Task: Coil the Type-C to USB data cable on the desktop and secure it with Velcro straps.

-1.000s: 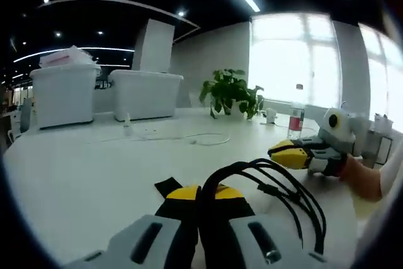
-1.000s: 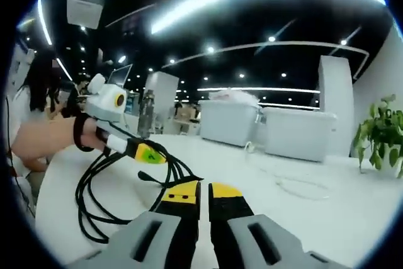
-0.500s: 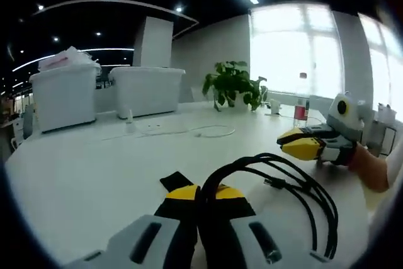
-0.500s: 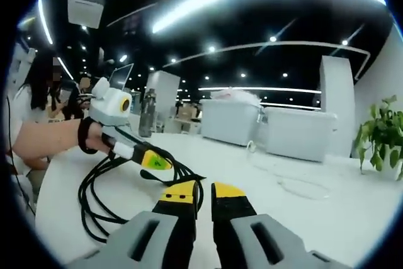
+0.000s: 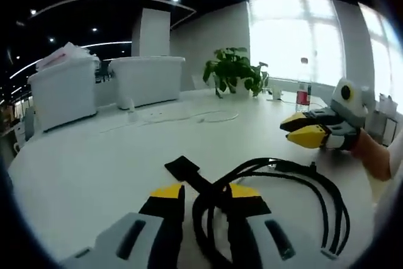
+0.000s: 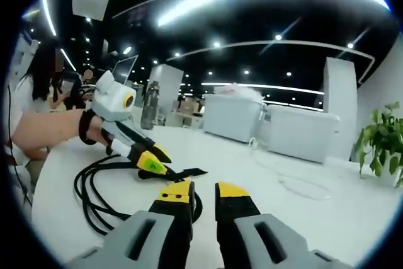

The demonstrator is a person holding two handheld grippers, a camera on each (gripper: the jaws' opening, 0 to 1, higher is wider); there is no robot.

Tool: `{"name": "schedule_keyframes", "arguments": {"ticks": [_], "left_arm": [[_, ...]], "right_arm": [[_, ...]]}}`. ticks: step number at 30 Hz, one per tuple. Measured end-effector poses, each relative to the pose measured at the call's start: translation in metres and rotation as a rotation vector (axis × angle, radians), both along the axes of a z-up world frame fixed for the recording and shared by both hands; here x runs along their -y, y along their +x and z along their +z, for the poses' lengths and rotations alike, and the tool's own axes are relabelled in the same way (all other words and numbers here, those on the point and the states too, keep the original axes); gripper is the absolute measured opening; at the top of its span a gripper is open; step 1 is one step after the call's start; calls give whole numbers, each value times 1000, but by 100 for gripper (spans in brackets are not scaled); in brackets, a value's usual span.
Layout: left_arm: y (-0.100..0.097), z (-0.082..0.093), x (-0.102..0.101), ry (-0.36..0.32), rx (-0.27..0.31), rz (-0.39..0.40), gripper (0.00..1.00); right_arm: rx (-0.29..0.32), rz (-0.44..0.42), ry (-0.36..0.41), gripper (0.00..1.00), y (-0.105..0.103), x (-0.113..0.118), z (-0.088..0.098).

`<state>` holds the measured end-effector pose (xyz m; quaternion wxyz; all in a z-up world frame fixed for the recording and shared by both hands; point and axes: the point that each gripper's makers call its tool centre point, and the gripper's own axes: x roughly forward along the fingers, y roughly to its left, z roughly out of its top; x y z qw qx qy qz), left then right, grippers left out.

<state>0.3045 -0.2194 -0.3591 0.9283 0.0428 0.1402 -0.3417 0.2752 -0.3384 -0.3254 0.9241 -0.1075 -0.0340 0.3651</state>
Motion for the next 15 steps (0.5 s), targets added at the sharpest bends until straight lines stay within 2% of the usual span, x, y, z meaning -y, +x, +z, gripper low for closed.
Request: {"name": "schedule_keyframes", "arguments": {"ticks": [6,9,11,13,15], "left_arm": [[3,17,-9,-112,27,21,27],[24,29,-19,-124,88,76,17],[40,38,-19,-193,89,87,15],[50,39,-18,-197,92,76,12],[53,38,-11,-189,113,34,4]], "right_arm": [[7,6,-10,15,-1,-2,0],[70,110,15,22,-15,-24,13],[60,175,26,25,-26,-40,15],[92,231,-65,26,-34,-55,12],[149,279,-190,26,-40,-69,6]]}}
